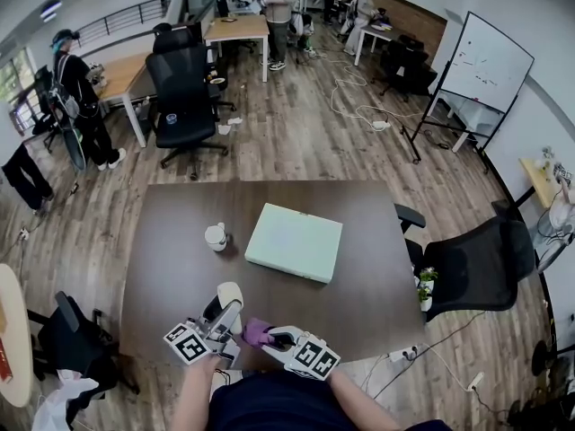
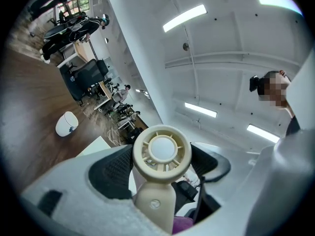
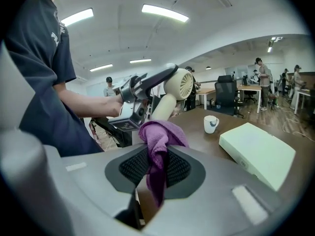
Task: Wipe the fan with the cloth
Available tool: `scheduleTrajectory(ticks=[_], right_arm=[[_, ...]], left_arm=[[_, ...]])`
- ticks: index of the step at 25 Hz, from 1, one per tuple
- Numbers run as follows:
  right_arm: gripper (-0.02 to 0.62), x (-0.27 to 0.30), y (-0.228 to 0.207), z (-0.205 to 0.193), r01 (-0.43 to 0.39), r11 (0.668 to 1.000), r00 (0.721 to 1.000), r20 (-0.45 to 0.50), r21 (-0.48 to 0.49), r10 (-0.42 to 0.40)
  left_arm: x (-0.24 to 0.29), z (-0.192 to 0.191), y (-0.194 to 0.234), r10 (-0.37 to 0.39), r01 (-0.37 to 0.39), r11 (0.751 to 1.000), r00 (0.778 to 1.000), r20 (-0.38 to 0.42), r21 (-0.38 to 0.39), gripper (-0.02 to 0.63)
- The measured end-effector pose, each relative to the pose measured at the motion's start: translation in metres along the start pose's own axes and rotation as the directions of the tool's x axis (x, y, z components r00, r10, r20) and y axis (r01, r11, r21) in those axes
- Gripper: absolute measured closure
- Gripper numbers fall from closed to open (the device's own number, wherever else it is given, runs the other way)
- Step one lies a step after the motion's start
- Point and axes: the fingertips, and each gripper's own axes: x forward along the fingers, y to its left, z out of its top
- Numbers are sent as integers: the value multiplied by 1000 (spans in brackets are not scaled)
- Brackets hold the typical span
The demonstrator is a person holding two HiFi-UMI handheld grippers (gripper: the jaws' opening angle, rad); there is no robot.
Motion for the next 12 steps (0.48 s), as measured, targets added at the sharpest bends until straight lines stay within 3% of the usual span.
scheduleTrajectory(ticks=[2,5,12], right_arm=[[510,3,-4,-13,16,1000,999,-50,17,-15],[509,4,-7,-25,29,997,996,-88,66,-23],[509,3,-23,-41,117,974,987,-131,192,-92]], left_arm=[[1,-11,0,30,-21,994,997,-77,106,239],[4,-33,-3,71,-14,964,975,-209,265,239],[-4,-83,9,180,73,864,879,-441,498,239]])
